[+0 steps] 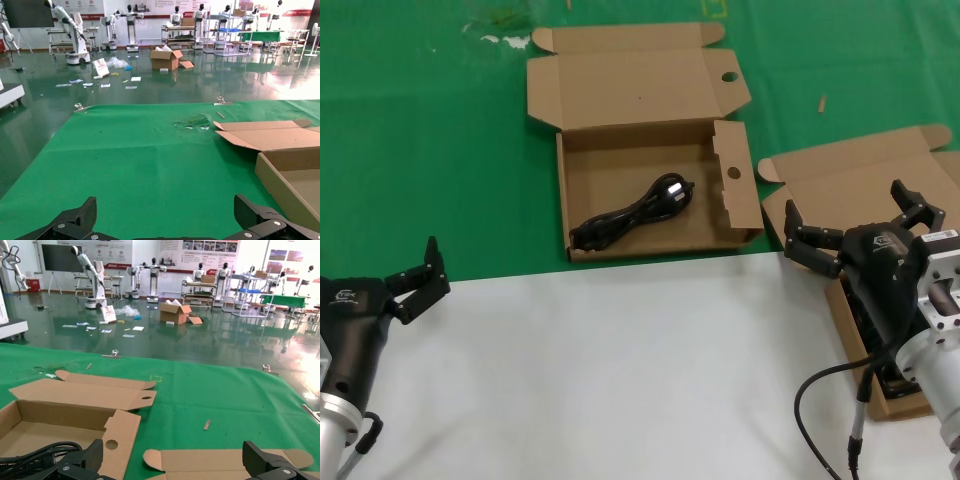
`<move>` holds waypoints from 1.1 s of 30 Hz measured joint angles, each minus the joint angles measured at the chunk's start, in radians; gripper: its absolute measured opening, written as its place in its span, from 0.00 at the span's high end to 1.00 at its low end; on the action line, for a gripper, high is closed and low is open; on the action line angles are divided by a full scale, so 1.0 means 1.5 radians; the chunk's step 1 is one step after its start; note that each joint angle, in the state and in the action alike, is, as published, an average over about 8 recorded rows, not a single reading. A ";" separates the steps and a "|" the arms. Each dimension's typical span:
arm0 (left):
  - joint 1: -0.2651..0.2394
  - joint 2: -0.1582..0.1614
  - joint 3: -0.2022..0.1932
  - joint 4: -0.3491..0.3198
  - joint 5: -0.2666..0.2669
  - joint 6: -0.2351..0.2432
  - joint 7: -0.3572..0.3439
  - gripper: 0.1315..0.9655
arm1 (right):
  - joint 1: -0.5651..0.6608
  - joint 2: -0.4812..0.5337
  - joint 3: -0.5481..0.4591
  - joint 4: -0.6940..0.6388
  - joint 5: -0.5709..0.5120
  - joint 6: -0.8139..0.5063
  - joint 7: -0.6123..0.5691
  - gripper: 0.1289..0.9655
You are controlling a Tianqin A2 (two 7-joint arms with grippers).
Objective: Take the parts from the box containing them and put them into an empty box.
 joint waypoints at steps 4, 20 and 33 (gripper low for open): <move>0.000 0.000 0.000 0.000 0.000 0.000 0.000 0.00 | 0.000 0.000 0.000 0.000 0.000 0.000 0.000 0.00; 0.000 0.000 0.000 0.000 0.000 0.000 0.000 0.00 | 0.000 0.000 0.000 0.000 0.000 0.000 0.000 0.00; 0.000 0.000 0.000 0.000 0.000 0.000 0.000 0.00 | 0.000 0.000 0.000 0.000 0.000 0.000 0.000 0.00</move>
